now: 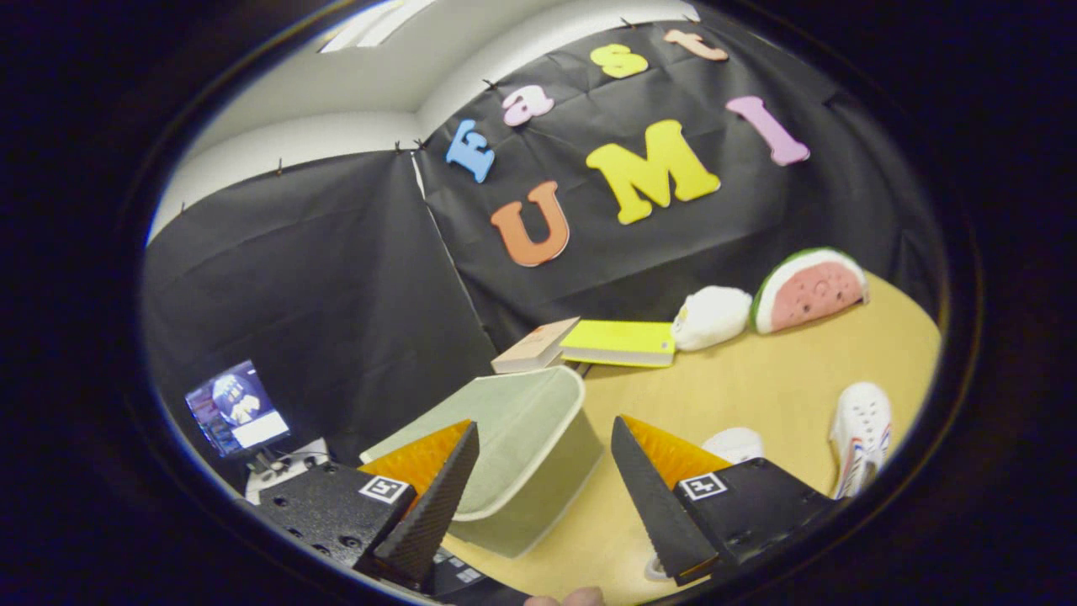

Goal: Open the storage box then place both shoes into the box .Put the left shoe in first, then the right shoe, with the right side of both shoes facing outward in a uniform manner.

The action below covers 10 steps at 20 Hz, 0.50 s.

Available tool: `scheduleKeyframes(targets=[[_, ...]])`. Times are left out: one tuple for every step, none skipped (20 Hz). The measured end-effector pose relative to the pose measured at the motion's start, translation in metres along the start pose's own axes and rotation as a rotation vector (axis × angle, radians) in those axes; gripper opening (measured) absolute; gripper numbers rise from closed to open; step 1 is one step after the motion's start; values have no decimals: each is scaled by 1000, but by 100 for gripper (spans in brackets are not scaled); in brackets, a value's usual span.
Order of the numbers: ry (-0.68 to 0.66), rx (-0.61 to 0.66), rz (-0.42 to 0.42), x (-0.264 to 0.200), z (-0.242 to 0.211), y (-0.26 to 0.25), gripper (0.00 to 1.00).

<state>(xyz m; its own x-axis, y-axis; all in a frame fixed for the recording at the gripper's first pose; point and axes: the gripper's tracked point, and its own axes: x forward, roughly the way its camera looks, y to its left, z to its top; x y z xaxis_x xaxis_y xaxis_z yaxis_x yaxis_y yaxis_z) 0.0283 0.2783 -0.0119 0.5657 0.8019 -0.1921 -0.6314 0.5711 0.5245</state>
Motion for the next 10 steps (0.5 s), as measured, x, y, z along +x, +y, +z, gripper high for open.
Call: scheduleKeyframes(targets=[[37,42,33,8,-8,2,100],[65,72,57,14,-14,5,100],[92,107,83,16,-19,9,100],[112,134,102,19,-23,11,100],[129,161,124,23,-26,14,100],[146,187,147,26,-29,16,100],[165,220,178,25,-34,19,100],[178,263,212,26,-35,22,100],[189,300,234,28,-37,24,100],[205,334,250,31,-40,26,100]])
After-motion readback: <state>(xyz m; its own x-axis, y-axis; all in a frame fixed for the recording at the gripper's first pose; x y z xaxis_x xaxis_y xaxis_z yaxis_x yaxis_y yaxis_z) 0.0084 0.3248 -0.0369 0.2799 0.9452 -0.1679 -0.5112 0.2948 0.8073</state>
